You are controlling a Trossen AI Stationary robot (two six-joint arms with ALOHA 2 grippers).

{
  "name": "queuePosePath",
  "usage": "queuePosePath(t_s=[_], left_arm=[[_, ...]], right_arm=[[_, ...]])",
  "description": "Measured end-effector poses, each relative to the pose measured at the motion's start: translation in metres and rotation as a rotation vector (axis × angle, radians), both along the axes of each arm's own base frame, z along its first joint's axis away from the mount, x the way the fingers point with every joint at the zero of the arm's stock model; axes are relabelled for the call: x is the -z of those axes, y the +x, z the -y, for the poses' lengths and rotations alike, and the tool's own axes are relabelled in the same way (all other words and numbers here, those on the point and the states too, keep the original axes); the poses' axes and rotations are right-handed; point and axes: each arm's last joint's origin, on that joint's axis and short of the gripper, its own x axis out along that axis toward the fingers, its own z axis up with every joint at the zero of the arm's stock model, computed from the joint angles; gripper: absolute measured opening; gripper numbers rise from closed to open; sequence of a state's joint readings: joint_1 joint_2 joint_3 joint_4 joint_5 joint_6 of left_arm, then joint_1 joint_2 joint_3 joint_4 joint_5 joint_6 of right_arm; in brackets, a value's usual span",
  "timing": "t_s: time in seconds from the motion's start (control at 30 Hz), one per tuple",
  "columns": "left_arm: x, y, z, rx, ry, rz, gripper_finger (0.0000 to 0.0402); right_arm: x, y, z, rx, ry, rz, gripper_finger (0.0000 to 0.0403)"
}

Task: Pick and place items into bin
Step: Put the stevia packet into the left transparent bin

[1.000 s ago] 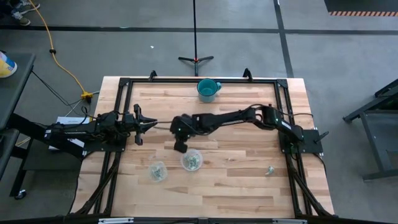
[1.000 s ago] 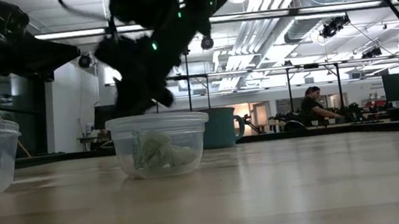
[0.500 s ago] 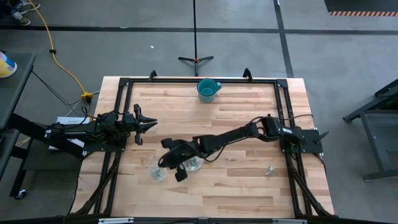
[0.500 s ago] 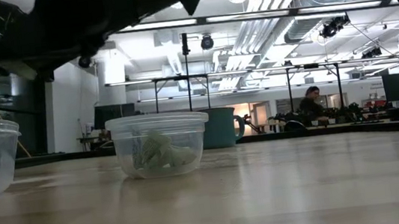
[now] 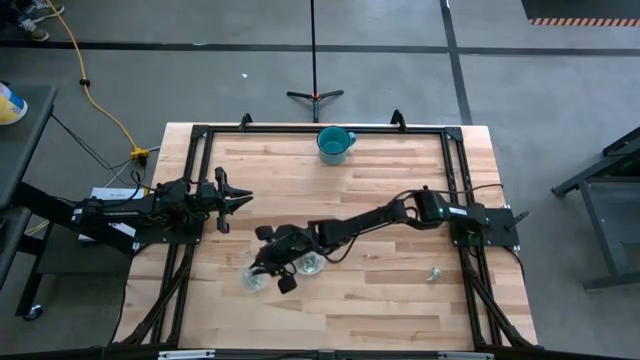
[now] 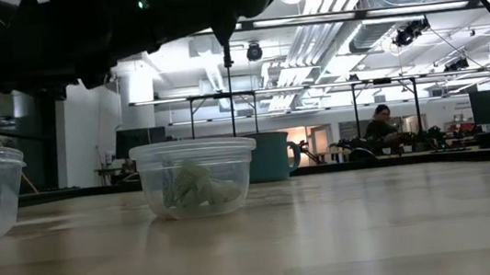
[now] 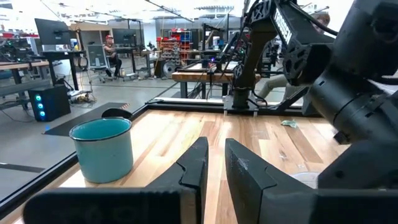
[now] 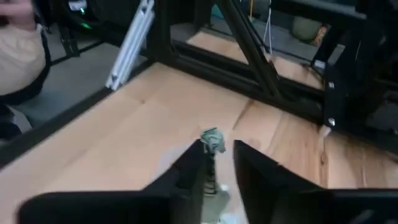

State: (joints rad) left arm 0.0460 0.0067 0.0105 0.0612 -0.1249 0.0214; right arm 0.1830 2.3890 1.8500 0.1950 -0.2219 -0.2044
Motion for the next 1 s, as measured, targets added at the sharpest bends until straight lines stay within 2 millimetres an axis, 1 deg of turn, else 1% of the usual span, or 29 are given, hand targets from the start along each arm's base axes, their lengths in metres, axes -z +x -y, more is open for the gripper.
queuePosePath(t_s=[0.2,0.27,0.37,0.57,0.67,0.77,0.9,0.93,1.0], left_arm=[[0.000,0.000,0.000,0.000,0.000,0.000,0.0092],[0.000,0.000,0.000,0.000,0.000,0.000,0.0092],[0.000,0.000,0.000,0.000,0.000,0.000,0.0092],[0.000,0.000,0.000,0.000,0.000,0.000,0.0092],[0.000,0.000,0.000,0.000,0.000,-0.001,0.0092],[0.000,0.000,0.000,0.000,0.000,-0.003,0.0092],[0.000,0.000,0.000,0.000,0.000,-0.003,0.0092],[0.000,0.000,0.000,0.000,0.000,-0.004,0.0092],[0.000,0.000,0.000,0.000,0.000,-0.003,0.0092]], right_arm=[[0.000,0.000,-0.002,0.001,0.009,-0.003,0.0157],[-0.001,0.000,-0.002,0.012,0.008,0.002,0.0178],[0.000,0.000,0.000,0.042,-0.002,0.002,0.0197],[-0.001,0.000,0.000,0.067,-0.011,0.002,0.0206],[-0.006,-0.003,0.003,0.110,-0.037,-0.043,0.0204],[-0.022,-0.013,0.009,0.148,-0.059,-0.127,0.0202],[-0.049,-0.035,0.015,0.208,-0.047,-0.296,0.0202],[-0.055,-0.041,0.016,0.202,-0.058,-0.332,0.0202],[-0.067,-0.052,0.012,0.133,-0.096,-0.364,0.0199]])
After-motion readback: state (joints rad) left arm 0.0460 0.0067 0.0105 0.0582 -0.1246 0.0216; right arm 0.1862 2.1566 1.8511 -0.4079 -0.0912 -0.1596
